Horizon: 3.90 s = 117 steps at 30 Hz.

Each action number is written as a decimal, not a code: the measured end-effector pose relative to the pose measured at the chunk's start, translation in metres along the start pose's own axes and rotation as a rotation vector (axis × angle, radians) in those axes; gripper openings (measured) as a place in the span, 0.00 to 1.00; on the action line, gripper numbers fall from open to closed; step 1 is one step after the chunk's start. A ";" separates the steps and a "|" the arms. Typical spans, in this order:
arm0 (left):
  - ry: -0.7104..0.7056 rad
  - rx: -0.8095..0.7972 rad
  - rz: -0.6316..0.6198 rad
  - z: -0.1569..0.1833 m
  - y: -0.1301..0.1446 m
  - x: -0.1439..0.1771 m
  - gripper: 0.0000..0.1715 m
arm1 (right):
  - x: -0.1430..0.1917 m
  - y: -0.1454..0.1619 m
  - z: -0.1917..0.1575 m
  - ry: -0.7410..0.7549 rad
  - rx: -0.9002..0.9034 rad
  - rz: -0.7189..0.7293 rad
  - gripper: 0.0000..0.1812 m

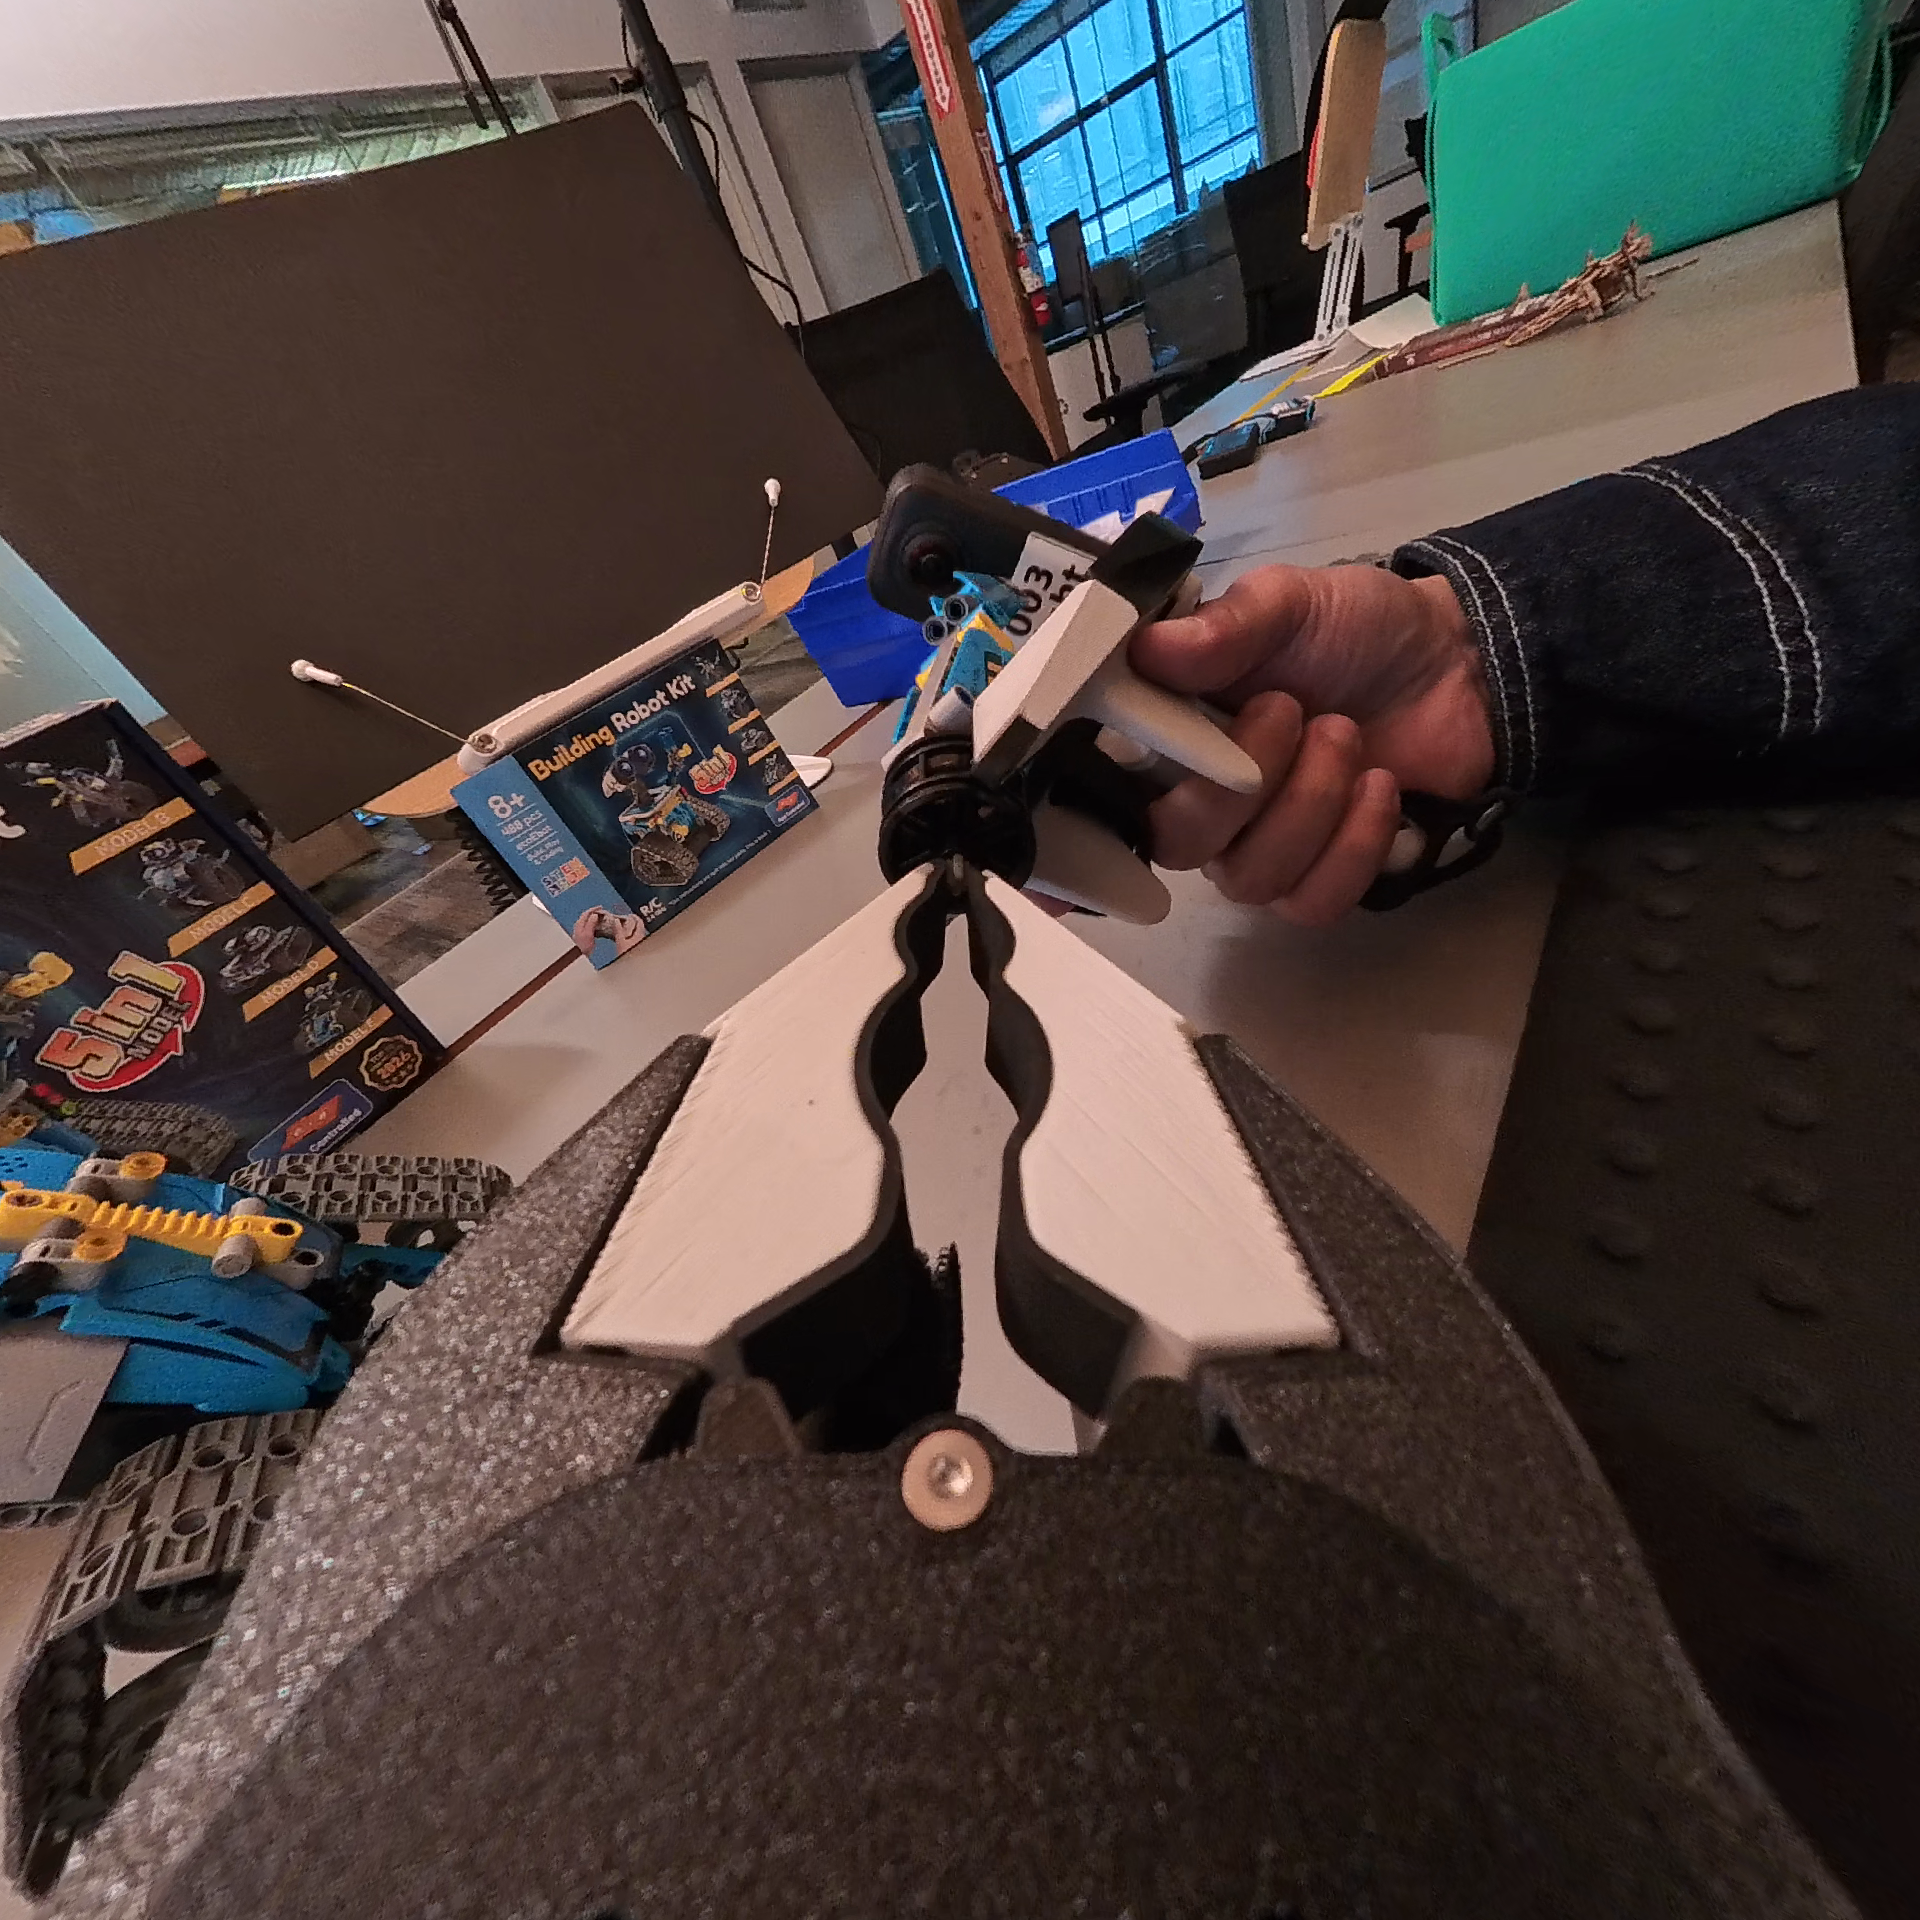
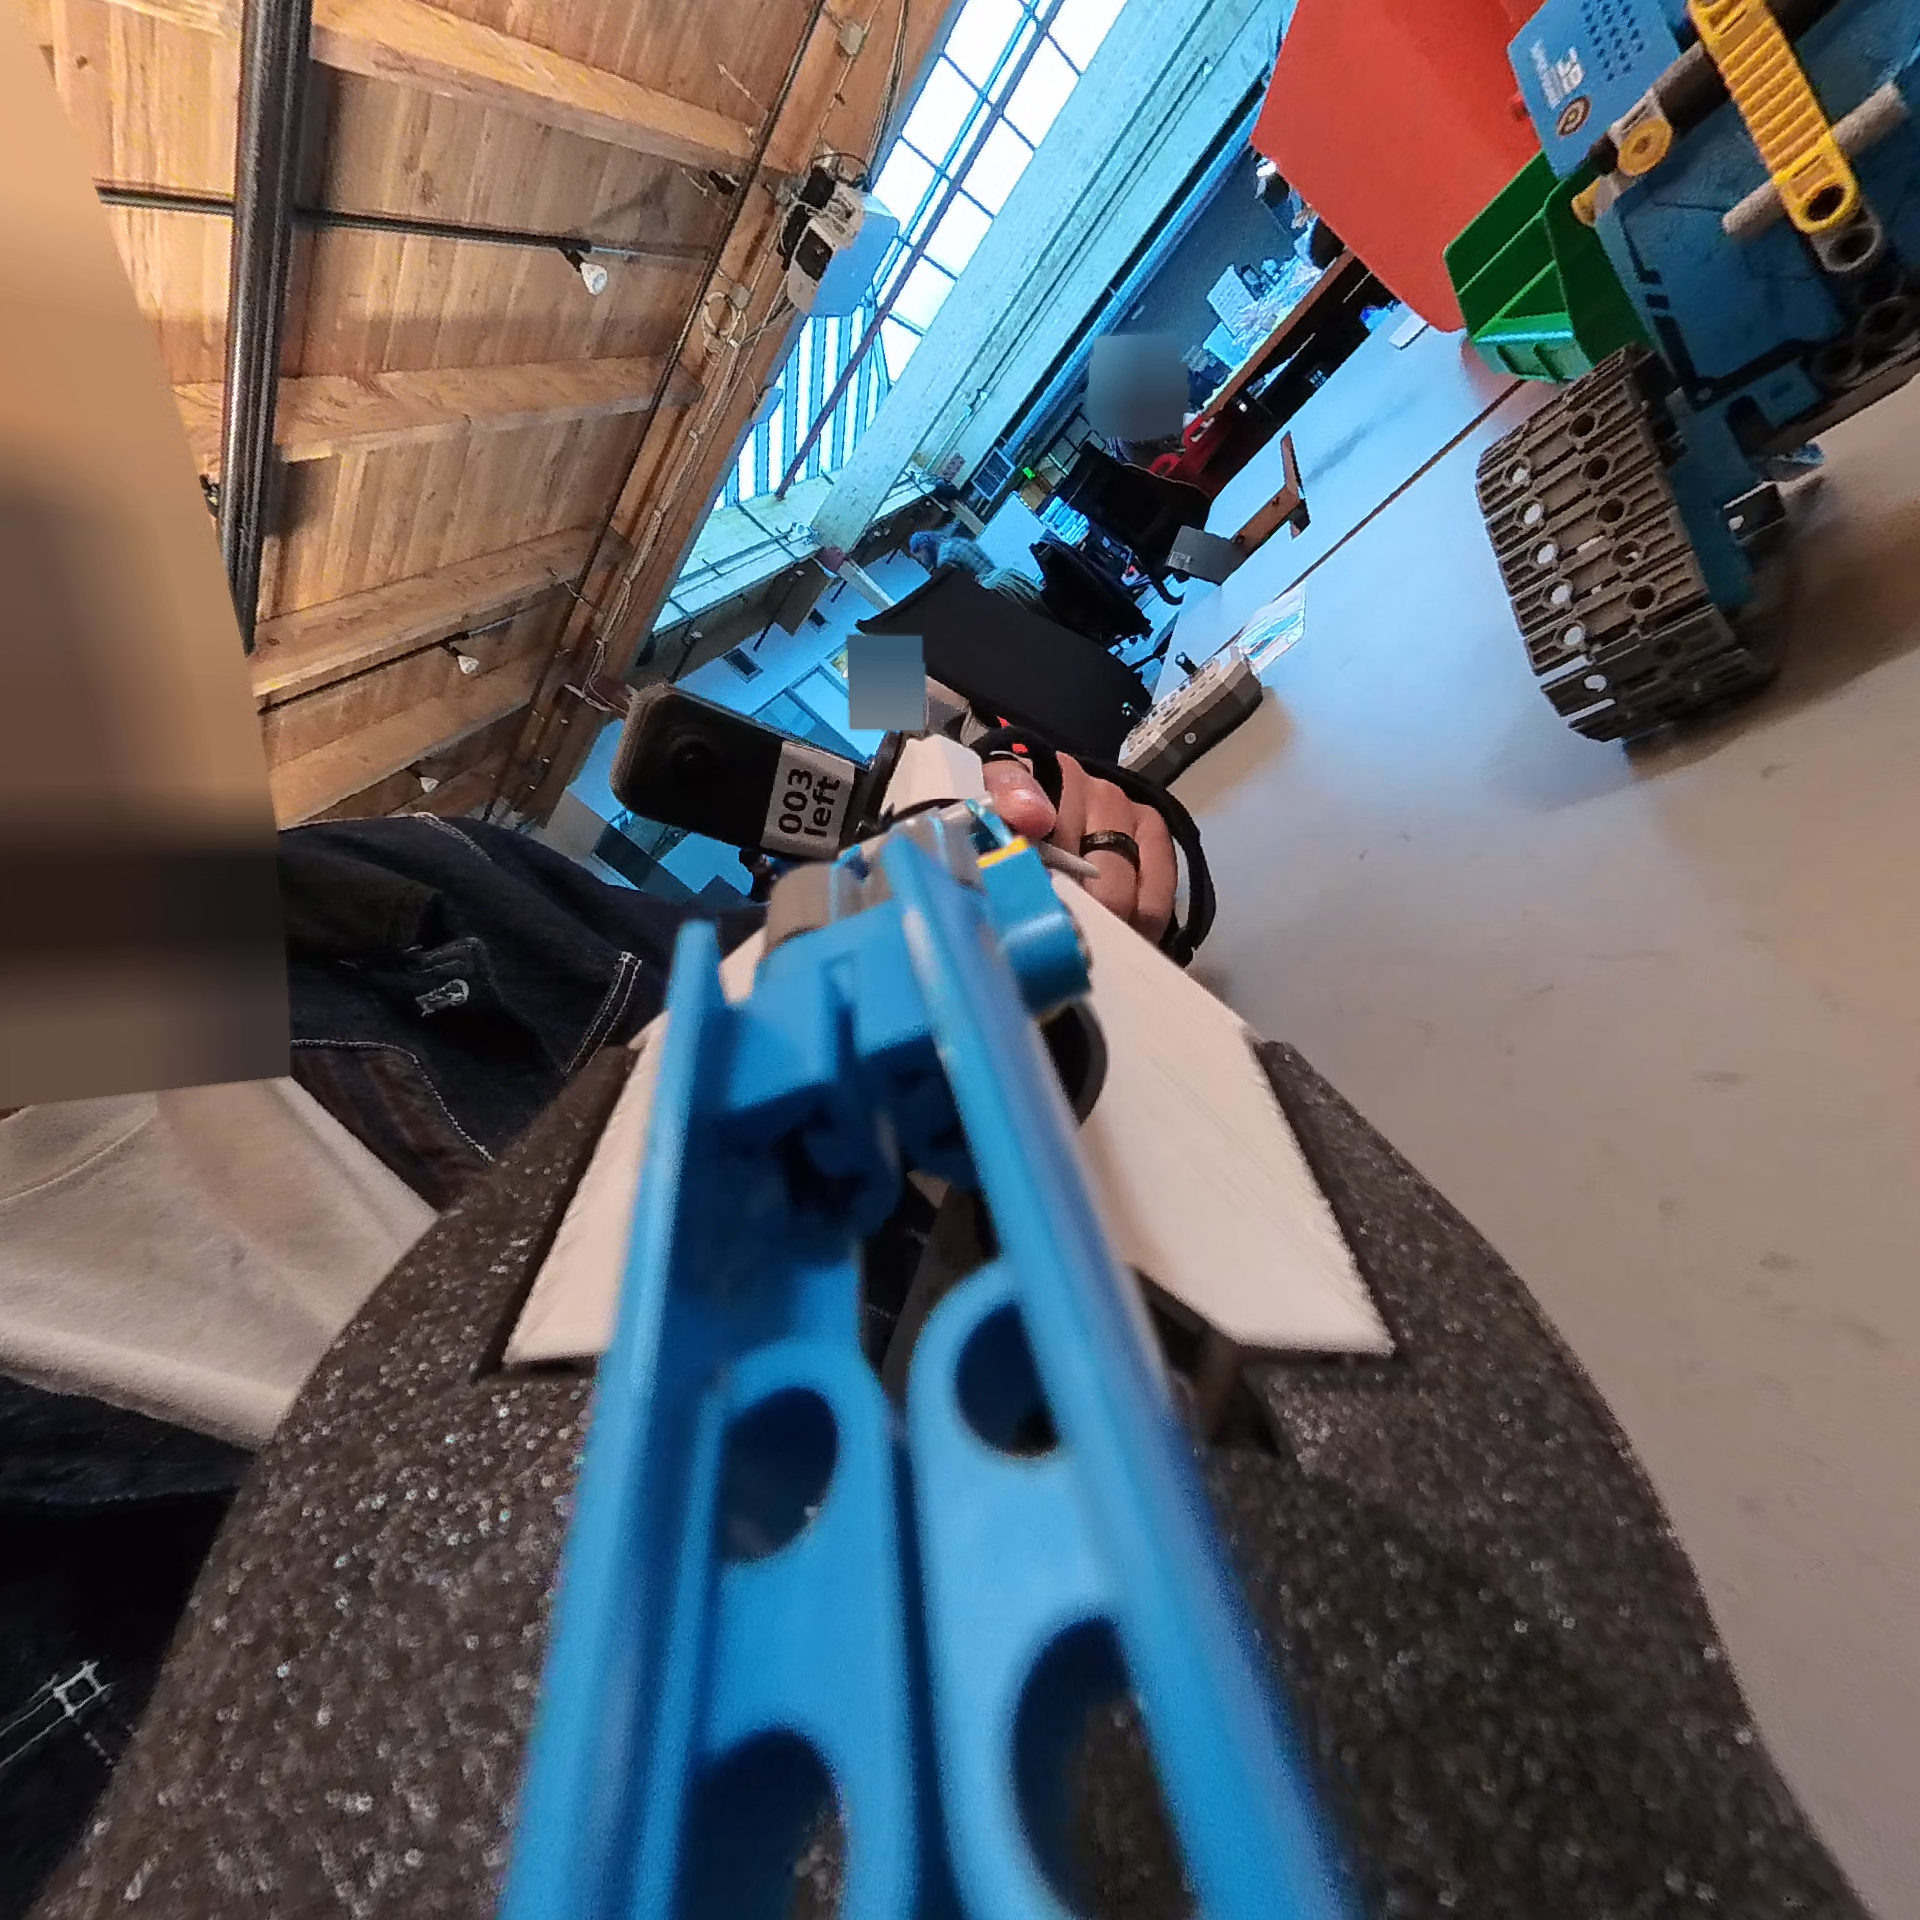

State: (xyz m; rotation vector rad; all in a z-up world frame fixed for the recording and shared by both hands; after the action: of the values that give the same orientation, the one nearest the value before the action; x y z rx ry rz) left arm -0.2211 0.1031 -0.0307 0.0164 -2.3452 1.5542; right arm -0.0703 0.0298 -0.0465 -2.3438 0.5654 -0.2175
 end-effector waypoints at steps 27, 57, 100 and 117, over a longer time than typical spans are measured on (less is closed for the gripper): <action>0.554 0.270 -0.313 -0.002 -0.009 -0.047 0.14 | -0.007 0.026 -0.001 0.626 0.431 -0.644 0.17; 0.551 0.612 -0.016 -0.026 0.004 -0.028 0.14 | 0.009 0.000 -0.027 0.610 0.580 -0.309 0.17; 0.881 0.989 0.128 -0.029 0.011 -0.030 0.20 | -0.003 0.007 -0.061 0.936 1.132 -0.212 0.05; 0.606 1.083 0.388 -0.080 0.033 0.010 0.17 | 0.031 -0.004 -0.072 0.922 1.017 -0.053 0.02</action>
State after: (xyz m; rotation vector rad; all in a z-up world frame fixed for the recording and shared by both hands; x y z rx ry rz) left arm -0.2156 0.1905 -0.0296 -0.5834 -0.9068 2.3809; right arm -0.0639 -0.0248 0.0094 -1.1682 0.5961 -1.3011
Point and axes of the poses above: each gripper's, where its closed fingertips meet, x back along the fingers, y out of its underside, z = x × y across the jaws, the point moved 9 cm from there along x, back along the fingers, and after that the axes turned 14 degrees about -z, right-handed, at the moved point
